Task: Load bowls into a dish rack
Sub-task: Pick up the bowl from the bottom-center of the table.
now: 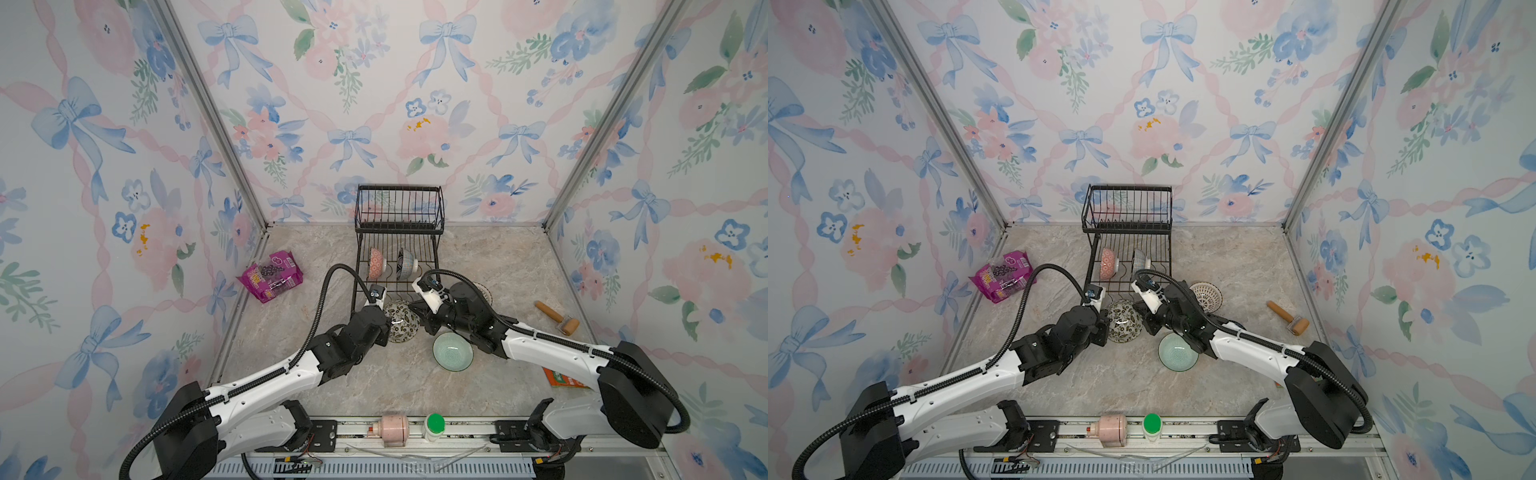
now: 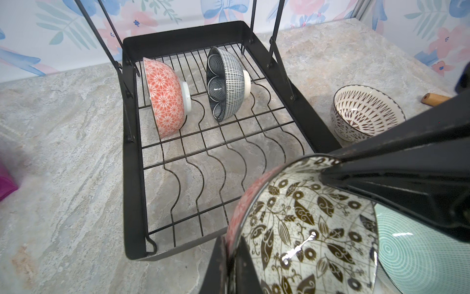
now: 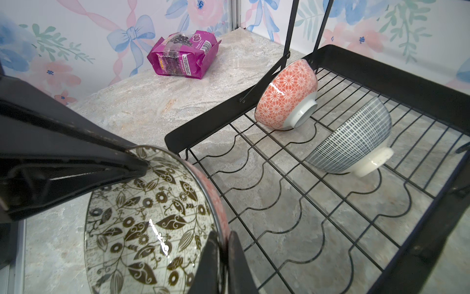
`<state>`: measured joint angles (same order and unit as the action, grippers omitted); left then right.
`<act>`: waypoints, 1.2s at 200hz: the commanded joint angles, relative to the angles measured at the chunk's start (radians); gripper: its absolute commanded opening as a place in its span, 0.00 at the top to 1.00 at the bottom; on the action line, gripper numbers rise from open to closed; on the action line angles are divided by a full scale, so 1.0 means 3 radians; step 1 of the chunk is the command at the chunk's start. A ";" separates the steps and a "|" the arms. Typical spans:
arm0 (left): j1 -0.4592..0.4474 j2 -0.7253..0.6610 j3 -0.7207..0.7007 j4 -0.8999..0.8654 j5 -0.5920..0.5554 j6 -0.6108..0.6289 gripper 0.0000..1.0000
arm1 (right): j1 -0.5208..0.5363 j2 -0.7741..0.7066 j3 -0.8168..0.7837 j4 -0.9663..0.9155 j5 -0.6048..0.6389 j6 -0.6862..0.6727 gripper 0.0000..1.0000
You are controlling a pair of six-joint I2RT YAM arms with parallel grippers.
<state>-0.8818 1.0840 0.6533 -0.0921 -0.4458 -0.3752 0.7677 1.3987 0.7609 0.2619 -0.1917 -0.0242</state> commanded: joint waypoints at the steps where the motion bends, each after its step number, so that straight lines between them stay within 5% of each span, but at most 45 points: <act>1: 0.0050 -0.0025 0.0006 0.0254 -0.0002 -0.0051 1.00 | 0.0056 0.0037 0.0052 -0.0084 -0.0052 -0.0098 1.00; 44: 0.0106 -0.0005 -0.0021 0.0307 0.0061 -0.0089 0.94 | 0.0058 0.0033 -0.0011 0.0044 0.0093 -0.0022 1.00; 83: 0.0141 -0.0014 -0.0032 0.0319 0.0115 -0.0117 0.77 | 0.0054 0.0005 -0.0069 0.0130 0.0295 0.0044 1.00; 156: 0.0183 -0.0149 0.0003 0.0395 0.0349 -0.0436 0.71 | 0.0049 -0.0133 -0.0210 0.0308 0.0652 0.0156 1.00; 174: 0.0183 -0.0268 0.0002 0.0476 0.0450 -0.0987 0.65 | 0.0051 -0.0219 -0.0284 0.0380 0.0789 0.0212 1.00; 205: 0.0123 -0.0254 -0.0127 0.0832 0.0625 -0.2806 0.59 | 0.0062 -0.0390 -0.0413 0.0507 0.1082 0.0241 1.00; 221: -0.0010 -0.0087 0.0151 0.0289 0.0402 -0.3909 0.54 | 0.0073 -0.0447 -0.0503 0.0628 0.1181 0.0241 1.00; 240: -0.0102 0.0133 0.0517 -0.0057 0.0465 -0.4474 0.50 | 0.0094 -0.0488 -0.0595 0.0767 0.1286 0.0215 1.00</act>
<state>-0.8787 1.0595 0.6945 0.0116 -0.3054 -1.2686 0.7746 1.2892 0.6128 0.3634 0.1181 0.0261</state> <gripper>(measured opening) 0.486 0.082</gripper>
